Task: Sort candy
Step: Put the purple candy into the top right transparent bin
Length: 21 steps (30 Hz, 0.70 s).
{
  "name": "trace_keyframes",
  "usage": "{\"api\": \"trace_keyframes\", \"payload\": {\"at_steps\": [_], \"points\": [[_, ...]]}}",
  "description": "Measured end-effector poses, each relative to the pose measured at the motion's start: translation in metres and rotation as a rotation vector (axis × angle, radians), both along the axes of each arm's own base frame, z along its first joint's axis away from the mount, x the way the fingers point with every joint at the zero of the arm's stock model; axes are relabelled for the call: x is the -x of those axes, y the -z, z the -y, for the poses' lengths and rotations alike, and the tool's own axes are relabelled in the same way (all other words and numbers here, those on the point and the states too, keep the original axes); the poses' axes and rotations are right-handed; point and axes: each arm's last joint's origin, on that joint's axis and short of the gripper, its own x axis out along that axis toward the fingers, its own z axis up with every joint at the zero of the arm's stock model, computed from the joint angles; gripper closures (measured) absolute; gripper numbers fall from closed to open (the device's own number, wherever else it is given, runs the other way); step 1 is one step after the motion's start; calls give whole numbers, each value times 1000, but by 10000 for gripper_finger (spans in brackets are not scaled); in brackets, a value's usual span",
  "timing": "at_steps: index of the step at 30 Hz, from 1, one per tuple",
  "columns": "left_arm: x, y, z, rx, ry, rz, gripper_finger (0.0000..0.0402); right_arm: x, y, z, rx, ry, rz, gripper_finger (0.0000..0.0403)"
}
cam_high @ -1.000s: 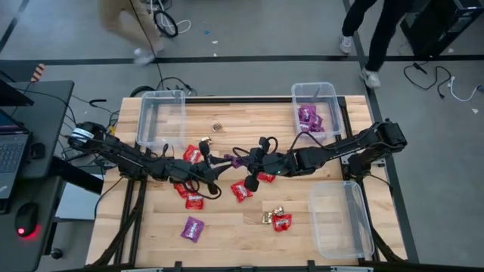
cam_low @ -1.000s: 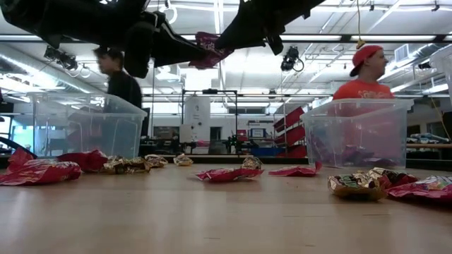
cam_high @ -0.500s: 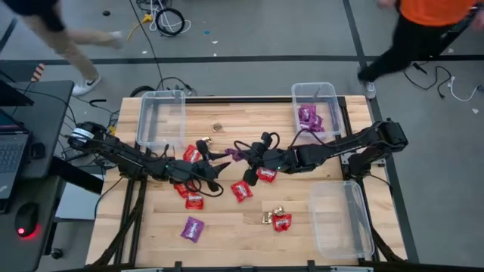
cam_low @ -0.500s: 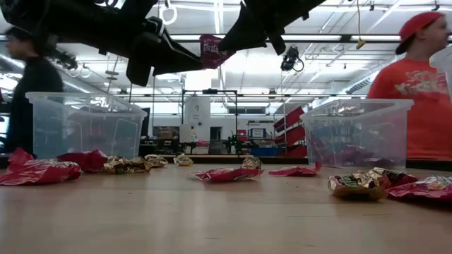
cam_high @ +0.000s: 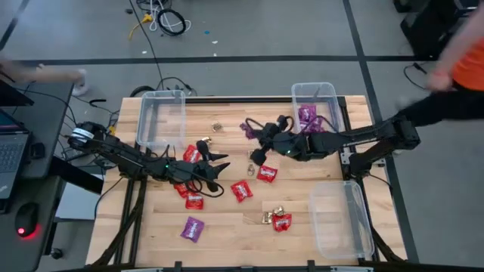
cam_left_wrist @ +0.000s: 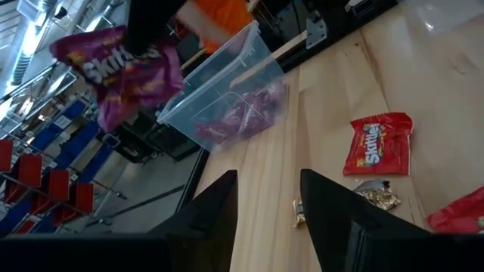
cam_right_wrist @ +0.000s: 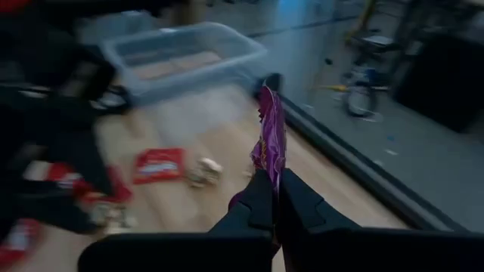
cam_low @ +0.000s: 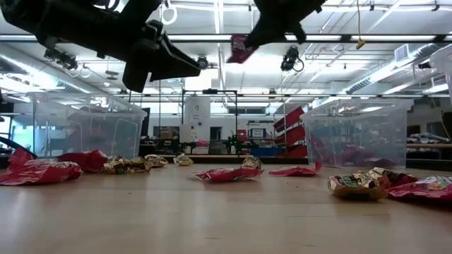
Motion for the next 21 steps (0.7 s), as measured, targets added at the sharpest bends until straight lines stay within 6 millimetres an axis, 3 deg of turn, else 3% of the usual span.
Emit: {"api": "trace_keyframes", "payload": {"at_steps": [13,21], "points": [[1,4,0,32,-10,-26,254,89,-32,43,-80,340,-98,403],[1,4,0,32,-10,-26,254,134,-38,61,-134,507,-157,403]]}}
